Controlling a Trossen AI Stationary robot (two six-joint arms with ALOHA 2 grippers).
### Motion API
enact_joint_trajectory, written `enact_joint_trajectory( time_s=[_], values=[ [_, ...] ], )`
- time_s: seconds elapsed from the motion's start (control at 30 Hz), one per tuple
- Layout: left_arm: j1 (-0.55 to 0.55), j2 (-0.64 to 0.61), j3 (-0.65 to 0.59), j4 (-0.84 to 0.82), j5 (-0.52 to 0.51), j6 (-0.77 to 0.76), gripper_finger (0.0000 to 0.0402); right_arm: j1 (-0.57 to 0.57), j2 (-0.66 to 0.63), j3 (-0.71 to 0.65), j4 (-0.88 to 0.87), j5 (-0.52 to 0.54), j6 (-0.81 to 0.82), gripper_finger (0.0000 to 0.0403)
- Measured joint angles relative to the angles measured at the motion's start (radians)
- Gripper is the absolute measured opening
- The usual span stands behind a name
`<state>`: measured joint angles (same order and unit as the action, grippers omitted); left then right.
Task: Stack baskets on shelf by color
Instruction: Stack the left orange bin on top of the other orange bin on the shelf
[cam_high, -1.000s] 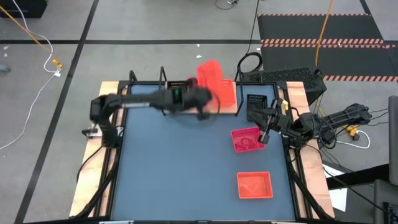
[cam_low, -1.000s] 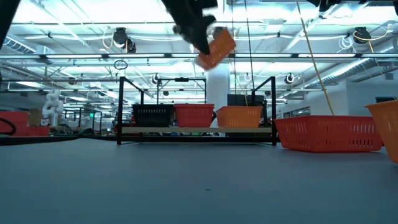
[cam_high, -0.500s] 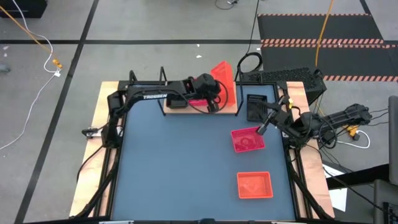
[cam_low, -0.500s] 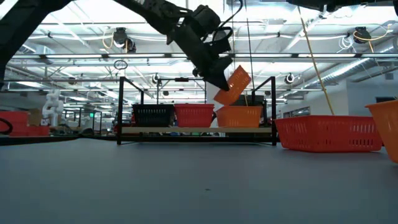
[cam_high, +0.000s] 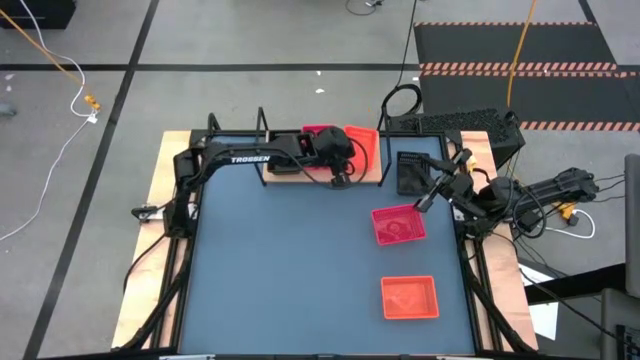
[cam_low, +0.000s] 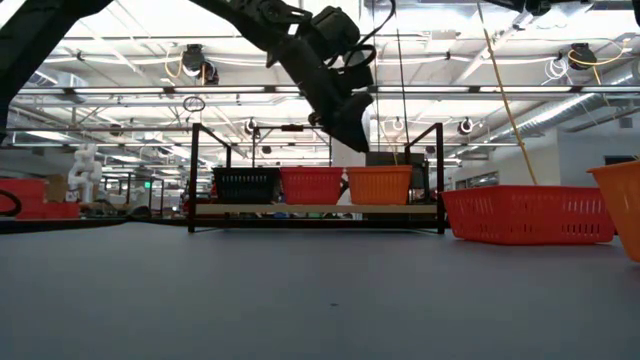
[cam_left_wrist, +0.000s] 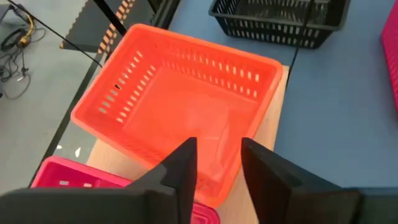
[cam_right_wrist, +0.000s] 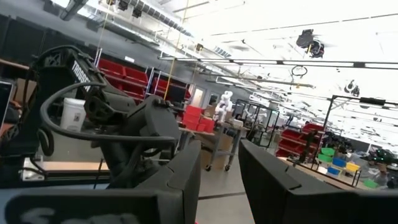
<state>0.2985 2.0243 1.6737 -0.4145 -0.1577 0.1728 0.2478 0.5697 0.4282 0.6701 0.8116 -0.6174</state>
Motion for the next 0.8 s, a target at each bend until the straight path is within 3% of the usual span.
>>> enact_joint_trajectory(
  time_s=[0.3, 0.5, 0.8],
  values=[
    [-0.02, 0.0, 0.0, 0.029, -0.001, 0.024, 0.0177, 0.001, 0.0, 0.0, -0.01, 0.0, 0.002, 0.0105],
    [-0.049, 0.008, 0.0, -0.007, -0.003, 0.226, 0.0179, 0.001, 0.0, 0.0, -0.014, 0.0, 0.006, 0.0105],
    [-0.035, 0.012, 0.001, -0.004, -0.026, 0.197, 0.0179, 0.001, 0.0, 0.0, -0.004, 0.0, 0.029, 0.0105]
  ],
)
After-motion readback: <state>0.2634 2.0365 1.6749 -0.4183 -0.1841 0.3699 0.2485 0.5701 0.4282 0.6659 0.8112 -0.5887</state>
